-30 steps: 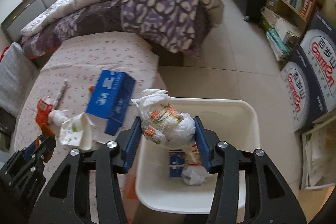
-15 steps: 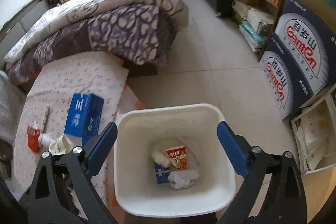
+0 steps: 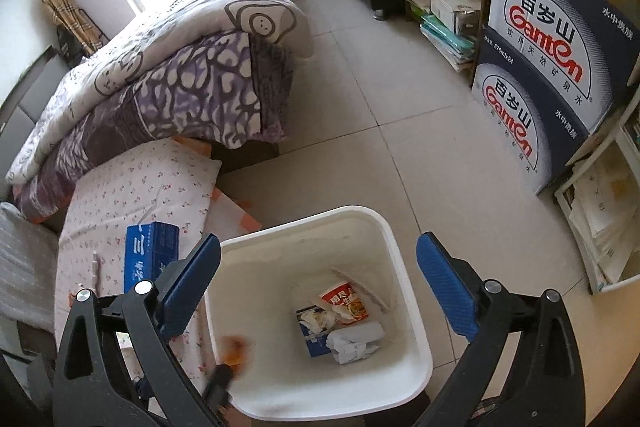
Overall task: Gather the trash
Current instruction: 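Move the orange peel over the bin and open the left gripper, then grasp the white leaf-print paper bag with the left gripper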
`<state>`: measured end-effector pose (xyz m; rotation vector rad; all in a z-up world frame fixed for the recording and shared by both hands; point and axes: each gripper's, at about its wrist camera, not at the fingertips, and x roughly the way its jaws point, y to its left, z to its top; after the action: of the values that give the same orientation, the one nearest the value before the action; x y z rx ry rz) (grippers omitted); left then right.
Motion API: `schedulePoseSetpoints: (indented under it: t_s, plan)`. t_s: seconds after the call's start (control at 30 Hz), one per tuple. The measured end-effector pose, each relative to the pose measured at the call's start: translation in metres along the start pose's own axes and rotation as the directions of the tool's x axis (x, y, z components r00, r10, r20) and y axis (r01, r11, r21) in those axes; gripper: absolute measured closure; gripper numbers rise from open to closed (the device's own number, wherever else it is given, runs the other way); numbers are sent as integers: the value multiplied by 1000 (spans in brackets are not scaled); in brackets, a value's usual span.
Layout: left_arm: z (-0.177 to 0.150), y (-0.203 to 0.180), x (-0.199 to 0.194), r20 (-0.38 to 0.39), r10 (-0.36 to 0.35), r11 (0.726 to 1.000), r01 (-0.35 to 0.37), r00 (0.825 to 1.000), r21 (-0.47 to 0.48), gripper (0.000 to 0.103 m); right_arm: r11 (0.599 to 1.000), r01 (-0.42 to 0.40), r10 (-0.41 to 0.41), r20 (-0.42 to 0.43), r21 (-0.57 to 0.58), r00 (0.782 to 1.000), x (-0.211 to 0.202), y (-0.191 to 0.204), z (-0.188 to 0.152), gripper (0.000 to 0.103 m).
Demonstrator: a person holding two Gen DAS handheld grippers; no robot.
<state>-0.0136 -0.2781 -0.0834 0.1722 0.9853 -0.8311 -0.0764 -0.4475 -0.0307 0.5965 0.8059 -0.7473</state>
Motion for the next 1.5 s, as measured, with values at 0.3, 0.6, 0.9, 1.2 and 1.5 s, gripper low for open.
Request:
schedulePoseSetpoints:
  t_s: [0.3,0.6,0.9,1.2,1.5]
  plan:
    - [7,40,-12,46,218,975,-215,975,-52,16,999,-36,35,-20,-22,999,2,19,-3,7]
    - [7,122,-7,-78,336,922,-344,939,-179,13,995,-56,51,-67,-78,996,11,52,-15,7]
    - [0,173,22,-200,272,901,-322,941,-290,13,990,-106,92,-152,-88,984,30,93,-30,7]
    - [-12,191,20,-168,205,918,-249,964,-308,24,987,-125,98,-230,-105,968,57,142,-52,7]
    - [-18,212,-30,-83,245,919,-259,966,-298,25,983,-111,68,-274,-144,959,85,186,-77,7]
